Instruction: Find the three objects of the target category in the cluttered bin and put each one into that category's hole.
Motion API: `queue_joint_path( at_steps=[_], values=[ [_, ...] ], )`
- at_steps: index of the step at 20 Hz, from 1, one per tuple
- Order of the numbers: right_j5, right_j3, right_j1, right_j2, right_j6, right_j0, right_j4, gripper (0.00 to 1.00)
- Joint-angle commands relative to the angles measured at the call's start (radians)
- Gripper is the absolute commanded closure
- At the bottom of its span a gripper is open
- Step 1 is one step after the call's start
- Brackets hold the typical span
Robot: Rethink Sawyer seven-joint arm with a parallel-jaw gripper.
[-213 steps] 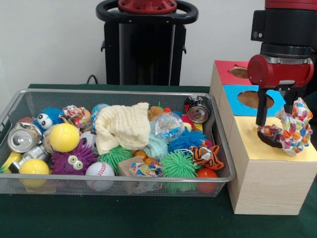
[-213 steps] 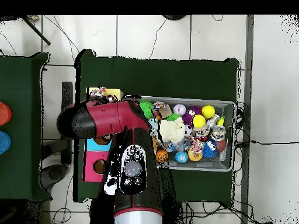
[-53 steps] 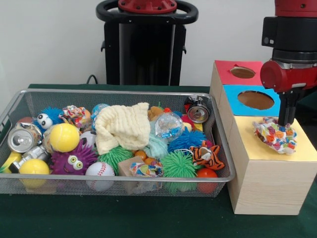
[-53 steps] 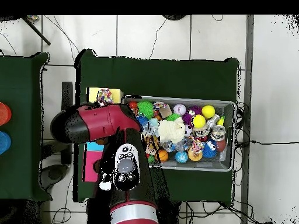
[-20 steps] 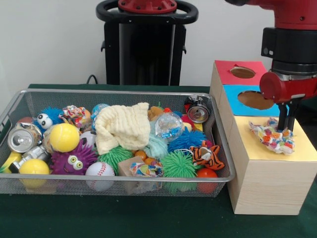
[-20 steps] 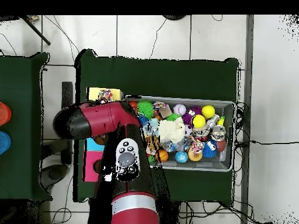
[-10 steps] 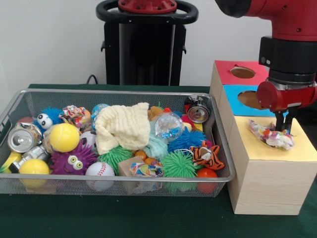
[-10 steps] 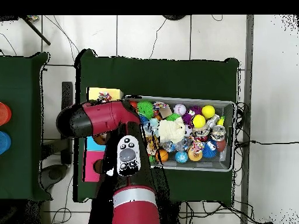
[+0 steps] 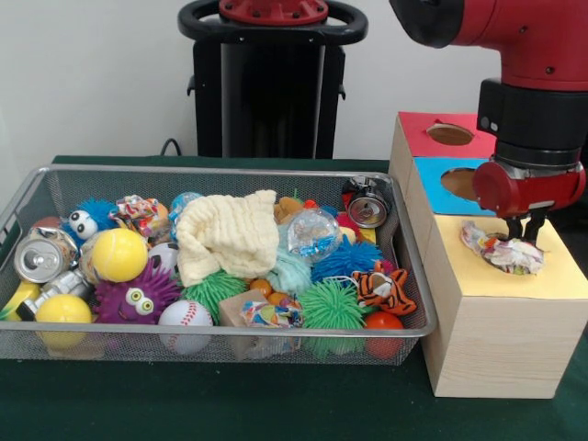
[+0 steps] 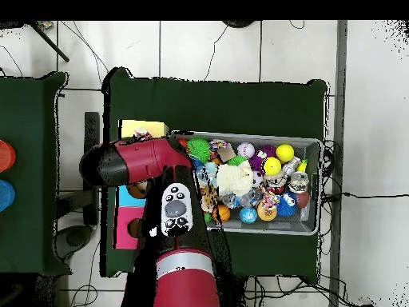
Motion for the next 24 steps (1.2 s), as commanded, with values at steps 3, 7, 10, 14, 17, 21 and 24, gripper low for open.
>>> queue_joint_path(
  at_steps=[3,7,10,14,17,21,24],
  values=[
    [0.025,-0.043,0.036,0.01,0.06,-0.038,-0.041,1.0],
    [0.022,-0.041,0.035,0.008,0.064,-0.038,-0.041,1.0],
    [0.025,-0.046,0.035,0.009,0.061,-0.039,-0.04,1.0],
    [0.015,-0.051,0.038,0.008,0.063,-0.043,-0.04,1.0],
    [-0.002,-0.051,0.045,0.011,0.061,-0.051,-0.044,1.0],
    [-0.019,-0.055,0.056,0.021,0.05,-0.06,-0.05,1.0],
    [-0.028,-0.06,0.065,0.03,0.037,-0.069,-0.056,1.0]
  ],
)
